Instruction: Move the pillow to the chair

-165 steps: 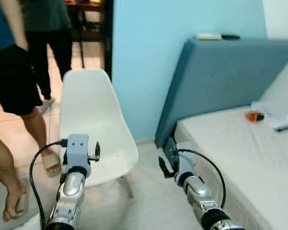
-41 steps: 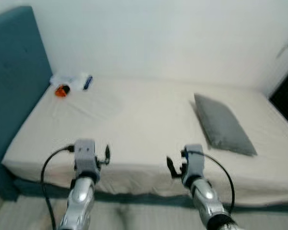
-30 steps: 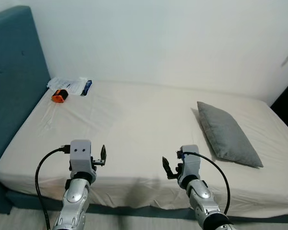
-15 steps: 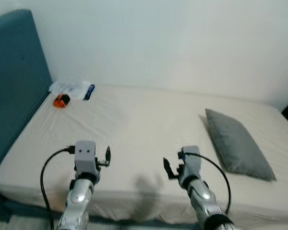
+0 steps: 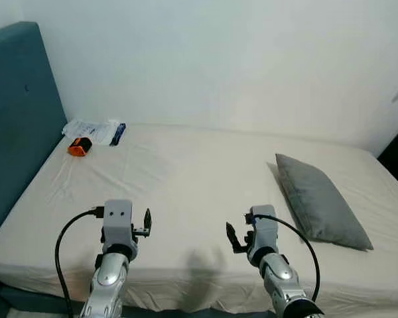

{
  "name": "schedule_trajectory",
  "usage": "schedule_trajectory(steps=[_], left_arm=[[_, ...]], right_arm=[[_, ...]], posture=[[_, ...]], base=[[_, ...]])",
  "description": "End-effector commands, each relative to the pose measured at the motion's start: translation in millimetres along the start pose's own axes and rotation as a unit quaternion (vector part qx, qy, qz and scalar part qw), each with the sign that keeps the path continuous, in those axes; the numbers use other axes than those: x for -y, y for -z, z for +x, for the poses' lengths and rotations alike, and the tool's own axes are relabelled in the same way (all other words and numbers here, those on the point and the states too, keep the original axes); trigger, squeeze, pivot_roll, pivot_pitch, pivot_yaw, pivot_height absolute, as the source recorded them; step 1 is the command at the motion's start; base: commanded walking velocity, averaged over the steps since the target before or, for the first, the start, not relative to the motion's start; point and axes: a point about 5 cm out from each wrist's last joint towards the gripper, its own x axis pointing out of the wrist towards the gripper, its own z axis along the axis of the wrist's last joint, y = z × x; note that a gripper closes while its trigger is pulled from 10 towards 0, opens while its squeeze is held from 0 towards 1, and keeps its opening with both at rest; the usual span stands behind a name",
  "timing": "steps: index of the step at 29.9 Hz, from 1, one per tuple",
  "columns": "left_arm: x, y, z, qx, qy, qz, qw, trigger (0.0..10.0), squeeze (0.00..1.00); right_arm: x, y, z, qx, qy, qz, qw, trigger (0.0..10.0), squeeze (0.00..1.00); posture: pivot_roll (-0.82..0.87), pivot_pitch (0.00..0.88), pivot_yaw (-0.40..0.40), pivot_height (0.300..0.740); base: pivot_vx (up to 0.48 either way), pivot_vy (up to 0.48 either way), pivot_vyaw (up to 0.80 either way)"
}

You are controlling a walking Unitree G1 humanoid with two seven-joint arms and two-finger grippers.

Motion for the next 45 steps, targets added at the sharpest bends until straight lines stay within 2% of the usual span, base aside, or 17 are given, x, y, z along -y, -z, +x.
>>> schedule_trajectory(steps=[1, 4, 9, 15, 36, 45], left_arm=[[-1.5, 2.3, 0.1, -0.01, 0.0, 0.006, 1.0, 10.0, 0.0], [-3.0, 2.1, 0.4, -0.01, -0.005, 0.004, 1.0, 10.0, 0.0], [-2.3, 3.9, 0.2, -0.017, -0.005, -0.014, 1.0, 10.0, 0.0], [-2.2, 4.0, 0.3, -0.018, 0.0, -0.013, 1.0, 10.0, 0.0], [3.9, 2.9, -1.7, -0.013, 0.007, -0.002, 1.0, 10.0, 0.0], [4.1, 2.4, -1.9, -0.015, 0.008, 0.001, 1.0, 10.0, 0.0]], right_arm=[[1.2, 4.5, -1.5, -0.014, -0.001, -0.007, 1.0, 10.0, 0.0], [0.3, 6.1, -1.8, -0.021, -0.007, -0.023, 0.999, 10.0, 0.0], [-1.3, 7.6, -2.2, -0.024, -0.01, -0.022, 0.999, 10.0, 0.0], [-2.2, 5.3, -1.7, -0.016, -0.012, -0.038, 0.999, 10.0, 0.0], [-1.7, 5.8, -2.3, -0.013, -0.003, -0.024, 1.0, 10.0, 0.0], [-0.1, 5.6, -2.3, -0.013, 0.002, -0.021, 1.0, 10.0, 0.0]], posture=[[0.07, 0.0, -0.107, 0.74], [0.07, 0.0, -0.111, 0.74], [0.07, 0.0, -0.114, 0.74], [0.07, 0.0, -0.108, 0.74], [0.07, 0.0, -0.108, 0.74], [0.07, 0.0, -0.107, 0.74]], base=[[0.0, 0.0, 0.0], [0.0, 0.0, 0.0], [0.0, 0.0, 0.0], [0.0, 0.0, 0.0], [0.0, 0.0, 0.0], [0.0, -0.393, 0.0]])
